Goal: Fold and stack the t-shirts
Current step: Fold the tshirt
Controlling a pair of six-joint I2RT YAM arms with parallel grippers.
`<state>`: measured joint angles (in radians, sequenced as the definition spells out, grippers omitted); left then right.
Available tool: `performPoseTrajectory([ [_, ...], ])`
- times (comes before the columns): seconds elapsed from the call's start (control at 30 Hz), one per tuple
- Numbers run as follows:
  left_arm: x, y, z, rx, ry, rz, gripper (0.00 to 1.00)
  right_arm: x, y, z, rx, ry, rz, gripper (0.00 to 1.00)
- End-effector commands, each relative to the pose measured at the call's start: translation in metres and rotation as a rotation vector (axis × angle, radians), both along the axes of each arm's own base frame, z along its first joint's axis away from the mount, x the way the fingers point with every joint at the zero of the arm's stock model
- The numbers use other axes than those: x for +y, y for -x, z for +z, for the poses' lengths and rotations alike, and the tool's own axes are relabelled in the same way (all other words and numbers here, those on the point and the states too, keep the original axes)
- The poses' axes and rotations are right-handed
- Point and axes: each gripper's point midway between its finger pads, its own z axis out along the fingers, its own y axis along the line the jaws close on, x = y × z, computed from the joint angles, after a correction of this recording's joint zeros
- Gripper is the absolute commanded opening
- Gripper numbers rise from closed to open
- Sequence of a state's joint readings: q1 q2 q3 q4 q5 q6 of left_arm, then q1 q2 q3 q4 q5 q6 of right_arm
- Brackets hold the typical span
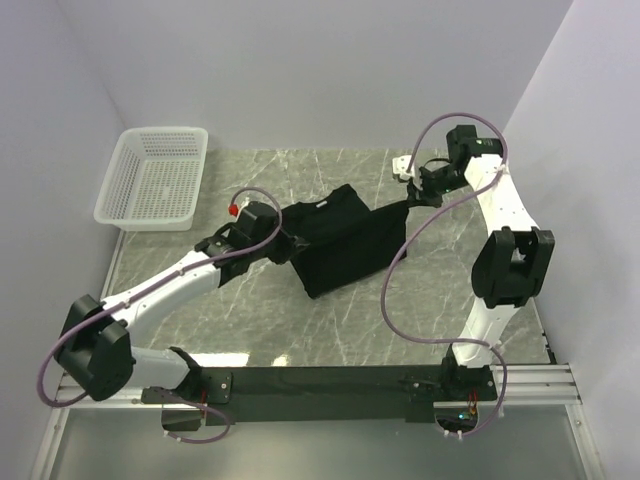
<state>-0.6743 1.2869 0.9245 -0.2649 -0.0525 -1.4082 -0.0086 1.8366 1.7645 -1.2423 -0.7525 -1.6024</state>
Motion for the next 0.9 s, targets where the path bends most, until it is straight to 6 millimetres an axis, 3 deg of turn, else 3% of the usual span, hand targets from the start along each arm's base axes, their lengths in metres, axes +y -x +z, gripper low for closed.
performPoseTrajectory([
  [0.0, 0.001, -0.017, 0.012, -0.055, -0.017, -0.04, 0.0, 0.003, -0.024, 0.013, -0.048, -0.025, -0.049, 0.0],
  [0.17, 0.012, -0.033, 0.003, -0.033, -0.06, -0.017, 0.0, 0.024, -0.039, 0.005, -0.058, -0.033, -0.047, 0.0],
  [0.47, 0.039, -0.047, -0.015, 0.001, -0.101, 0.043, 0.0, 0.034, -0.069, -0.011, -0.043, -0.04, -0.104, 0.0],
  [0.7, 0.043, -0.065, -0.033, 0.022, -0.117, 0.041, 0.0, 0.044, -0.085, -0.03, -0.024, -0.031, -0.148, 0.0],
  [0.87, 0.051, -0.08, -0.047, 0.036, -0.13, 0.061, 0.0, 0.048, -0.102, -0.033, -0.031, -0.042, -0.2, 0.0],
])
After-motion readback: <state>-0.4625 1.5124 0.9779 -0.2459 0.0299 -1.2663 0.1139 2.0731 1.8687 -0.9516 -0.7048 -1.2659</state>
